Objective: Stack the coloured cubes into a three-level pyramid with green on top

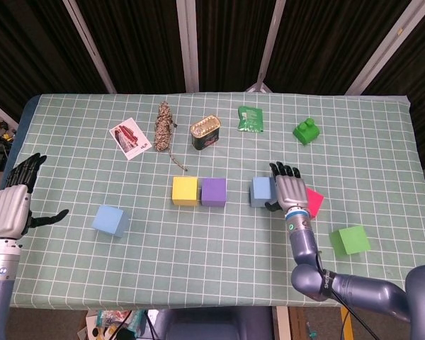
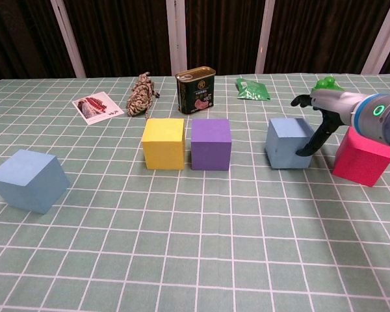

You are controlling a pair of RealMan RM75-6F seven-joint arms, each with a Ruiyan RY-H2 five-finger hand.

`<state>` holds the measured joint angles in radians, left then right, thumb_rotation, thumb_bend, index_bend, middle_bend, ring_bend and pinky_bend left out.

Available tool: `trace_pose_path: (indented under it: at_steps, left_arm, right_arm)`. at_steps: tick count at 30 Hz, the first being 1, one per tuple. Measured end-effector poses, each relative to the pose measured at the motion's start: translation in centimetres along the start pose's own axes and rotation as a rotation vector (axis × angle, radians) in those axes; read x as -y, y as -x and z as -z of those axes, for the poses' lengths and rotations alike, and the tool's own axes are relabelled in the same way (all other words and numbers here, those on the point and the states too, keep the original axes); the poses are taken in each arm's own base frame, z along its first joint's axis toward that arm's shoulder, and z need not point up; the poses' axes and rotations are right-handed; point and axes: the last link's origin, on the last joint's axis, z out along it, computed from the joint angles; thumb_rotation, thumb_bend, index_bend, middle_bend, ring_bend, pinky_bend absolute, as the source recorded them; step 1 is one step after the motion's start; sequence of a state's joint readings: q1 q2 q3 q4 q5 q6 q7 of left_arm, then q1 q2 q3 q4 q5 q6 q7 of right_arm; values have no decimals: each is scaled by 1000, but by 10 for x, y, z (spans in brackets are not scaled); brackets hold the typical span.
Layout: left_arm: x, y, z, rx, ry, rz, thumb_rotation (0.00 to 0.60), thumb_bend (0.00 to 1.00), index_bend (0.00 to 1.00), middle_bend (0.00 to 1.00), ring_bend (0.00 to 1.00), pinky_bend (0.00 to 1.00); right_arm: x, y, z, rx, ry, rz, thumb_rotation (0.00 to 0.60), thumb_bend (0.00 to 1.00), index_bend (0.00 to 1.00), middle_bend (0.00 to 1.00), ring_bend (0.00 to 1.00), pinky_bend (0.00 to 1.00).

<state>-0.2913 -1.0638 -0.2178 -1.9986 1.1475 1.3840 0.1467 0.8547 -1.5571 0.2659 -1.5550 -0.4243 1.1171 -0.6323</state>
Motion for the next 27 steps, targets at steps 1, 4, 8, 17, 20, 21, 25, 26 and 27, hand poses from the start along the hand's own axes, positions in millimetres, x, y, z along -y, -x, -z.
trace_pose_path:
  at_steps: [1, 4, 8, 17, 20, 21, 25, 26, 27]
  left_arm:
    - [0, 0, 0, 1, 0, 0, 600, 142, 0, 0, 0, 14]
    - [0, 1, 0, 3, -1, -1, 600, 143, 0, 0, 0, 14]
    - [0, 1, 0, 4, 0, -3, 600, 143, 0, 0, 0, 14]
    - [-1, 1, 1, 2, 1, -3, 600, 145, 0, 0, 0, 15]
    - [-1, 2, 1, 4, 0, -3, 600, 150, 0, 0, 0, 15]
    - [-1, 2, 1, 4, 0, -3, 600, 150, 0, 0, 0, 14]
    - [0, 2, 1, 6, -1, -4, 600, 151, 0, 0, 0, 14]
    - [0, 2, 1, 6, -1, -4, 600, 151, 0, 0, 0, 14]
    - [0, 2, 1, 6, -1, -5, 600, 151, 0, 0, 0, 14]
  right_arm:
    - [-1, 0, -1, -3, 1, 3, 600, 252, 0, 16, 3, 0]
    - [-7, 0, -2, 0, 12, 8, 600, 251, 0, 16, 3, 0]
    - [-8, 1, 0, 20, 2, 5, 600, 251, 0, 70, 24, 0]
    - [0, -3, -1, -8, -96, -11, 600, 251, 0, 207, 97, 0]
    - [-1, -3, -5, -14, -118, -13, 600, 251, 0, 256, 124, 0]
    - [-1, -3, -6, -13, -121, -14, 600, 251, 0, 266, 131, 0]
    - [-3, -1, -8, -11, -128, -10, 600, 251, 0, 275, 137, 0]
    - [-3, 0, -9, -9, -128, -8, 600, 251, 0, 280, 141, 0]
    - [-4, 0, -9, -8, -128, -9, 600, 251, 0, 289, 149, 0]
